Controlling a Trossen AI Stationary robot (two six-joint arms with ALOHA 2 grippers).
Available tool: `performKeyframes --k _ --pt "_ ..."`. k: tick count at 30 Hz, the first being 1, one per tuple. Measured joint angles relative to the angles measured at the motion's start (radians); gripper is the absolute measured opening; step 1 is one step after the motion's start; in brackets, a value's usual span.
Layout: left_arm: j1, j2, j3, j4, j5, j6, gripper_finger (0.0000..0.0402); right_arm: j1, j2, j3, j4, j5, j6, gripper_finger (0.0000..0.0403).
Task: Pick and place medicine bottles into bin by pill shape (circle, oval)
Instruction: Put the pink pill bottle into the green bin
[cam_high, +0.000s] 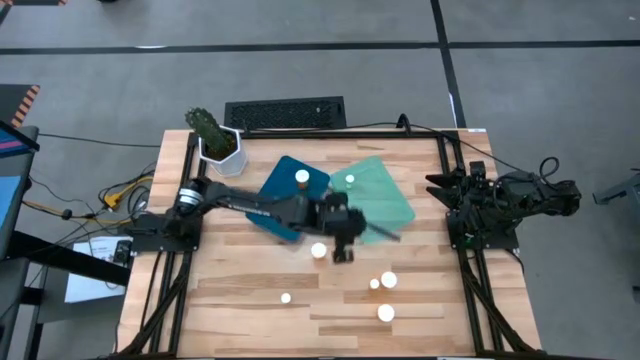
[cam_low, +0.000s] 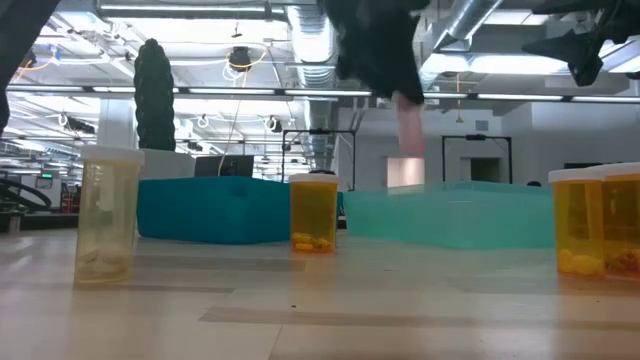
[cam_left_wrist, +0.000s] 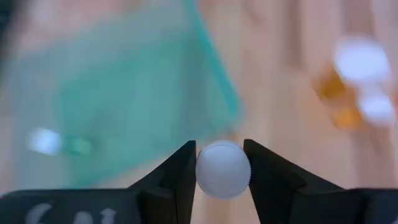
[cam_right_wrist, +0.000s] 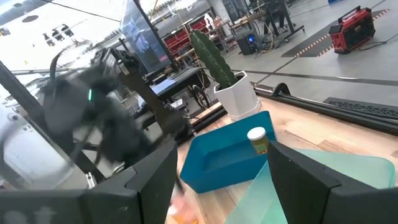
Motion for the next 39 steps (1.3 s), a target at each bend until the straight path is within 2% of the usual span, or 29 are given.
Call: performKeyframes --k 3,13,18,23,39 --pt "0.052 -0.014 0.017 0.025 -0.036 -0.004 0.0116 0.0 0.0 0.0 0.001 0.0 0.0 0.026" --pt "0.187 0.025 0.009 0.172 -0.001 0.01 0.0117 0.0 0.0 0.0 -0.002 0.0 0.0 0.026" --pt "0.198 0.093 0.008 0.16 0.026 0.019 0.0115 0.0 0.0 0.0 -0.001 0.0 0.0 0.026" --pt "0.195 0.145 0.007 0.149 -0.007 0.026 0.0115 0.0 0.0 0.0 -0.005 0.0 -0.003 0.026" --pt "0.229 0.149 -0.002 0.12 -0.004 0.113 0.0115 0.0 0.0 0.0 -0.005 0.001 -0.006 0.026"
